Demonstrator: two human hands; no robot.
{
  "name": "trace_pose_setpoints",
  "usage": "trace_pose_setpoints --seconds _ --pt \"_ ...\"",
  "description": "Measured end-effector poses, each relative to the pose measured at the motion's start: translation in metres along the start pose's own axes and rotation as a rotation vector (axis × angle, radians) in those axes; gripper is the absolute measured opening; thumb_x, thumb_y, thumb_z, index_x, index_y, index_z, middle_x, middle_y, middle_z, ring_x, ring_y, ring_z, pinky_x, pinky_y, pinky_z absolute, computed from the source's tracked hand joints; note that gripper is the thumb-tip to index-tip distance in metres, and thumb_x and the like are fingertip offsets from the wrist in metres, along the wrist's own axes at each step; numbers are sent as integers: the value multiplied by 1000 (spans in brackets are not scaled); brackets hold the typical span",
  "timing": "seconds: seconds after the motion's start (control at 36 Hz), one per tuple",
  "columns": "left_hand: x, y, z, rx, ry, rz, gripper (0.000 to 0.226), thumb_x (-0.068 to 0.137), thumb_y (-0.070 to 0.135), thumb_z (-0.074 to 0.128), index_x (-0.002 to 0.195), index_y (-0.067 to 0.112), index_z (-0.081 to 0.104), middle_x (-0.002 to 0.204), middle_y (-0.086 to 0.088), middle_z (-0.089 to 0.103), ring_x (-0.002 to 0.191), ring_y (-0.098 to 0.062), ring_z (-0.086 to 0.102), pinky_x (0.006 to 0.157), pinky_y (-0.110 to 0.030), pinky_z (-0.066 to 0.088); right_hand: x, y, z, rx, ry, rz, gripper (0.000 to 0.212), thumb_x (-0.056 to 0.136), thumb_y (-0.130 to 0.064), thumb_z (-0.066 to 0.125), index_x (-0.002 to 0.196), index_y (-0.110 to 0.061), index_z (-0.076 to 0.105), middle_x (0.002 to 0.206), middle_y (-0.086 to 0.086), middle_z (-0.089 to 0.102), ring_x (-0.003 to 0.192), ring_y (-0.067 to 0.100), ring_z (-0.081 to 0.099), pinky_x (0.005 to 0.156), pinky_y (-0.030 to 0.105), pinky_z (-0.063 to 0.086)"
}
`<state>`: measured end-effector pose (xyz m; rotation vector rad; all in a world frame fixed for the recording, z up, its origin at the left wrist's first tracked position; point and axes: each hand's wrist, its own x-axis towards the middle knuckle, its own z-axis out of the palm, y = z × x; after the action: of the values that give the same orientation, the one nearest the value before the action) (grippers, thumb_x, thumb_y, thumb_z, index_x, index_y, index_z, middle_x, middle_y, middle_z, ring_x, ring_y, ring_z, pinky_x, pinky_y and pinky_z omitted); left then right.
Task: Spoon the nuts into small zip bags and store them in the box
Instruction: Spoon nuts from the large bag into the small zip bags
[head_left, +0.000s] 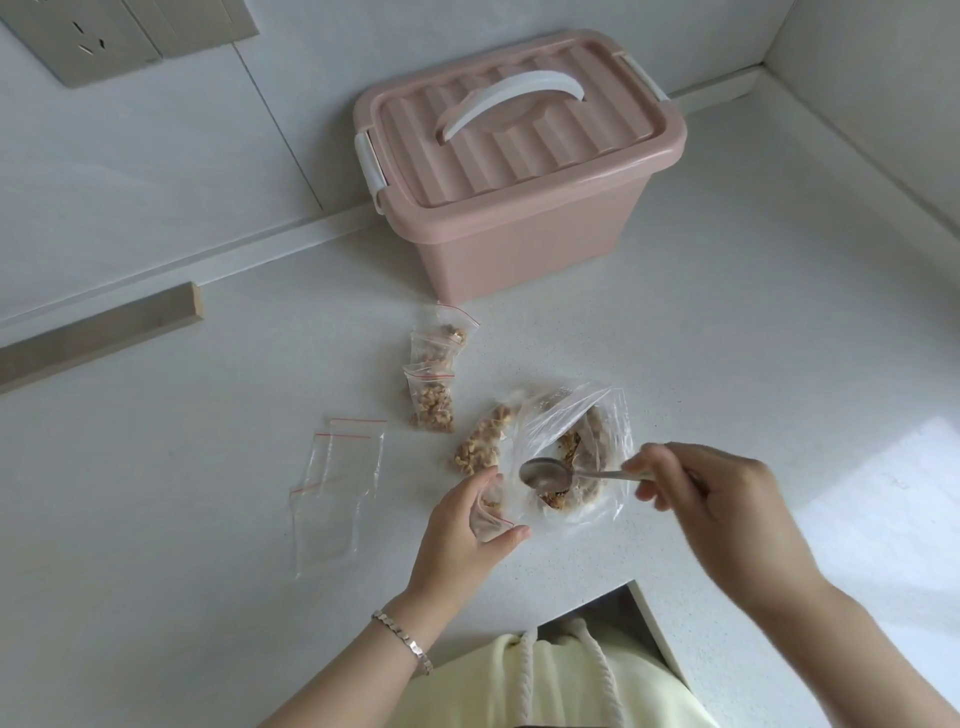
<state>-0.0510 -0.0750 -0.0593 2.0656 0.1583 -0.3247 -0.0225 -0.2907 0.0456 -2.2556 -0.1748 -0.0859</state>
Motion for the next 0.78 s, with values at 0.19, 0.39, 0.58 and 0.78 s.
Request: trace_pose_setpoints --seconds 0.19,0.39,0.58,0.78 --pt "-2 -1 -1 -16 -23 -5 61 72 24 78 118 40 42 118 30 47 107 15 44 87 4 27 -2 33 -9 17 45 95 56 81 -76 25 77 -36 64 62 -13 63 64 6 61 60 21 49" --pt "-2 1 -2 3 -38 -9 61 73 25 77 116 43 39 115 35 41 109 17 39 87 6 26 5 55 18 -187 -161 -221 63 95 -55 27 83 -12 71 64 0 63 58 18 60 49 32 50" --pt "-2 1 -1 21 -32 -9 62 72 28 77 114 49 37 116 34 42 110 14 40 87 4 27 15 65 11 -223 -179 -235 68 91 -62 22 82 -16 71 61 -8 60 52 13 57 46 29 49" --pt "-2 1 1 22 -42 -9 62 72 27 77 115 47 37 115 31 44 105 17 42 86 4 28 19 74 4 -12 -257 215 30 90 -36 45 73 -24 66 62 -4 64 59 6 60 61 19 49"
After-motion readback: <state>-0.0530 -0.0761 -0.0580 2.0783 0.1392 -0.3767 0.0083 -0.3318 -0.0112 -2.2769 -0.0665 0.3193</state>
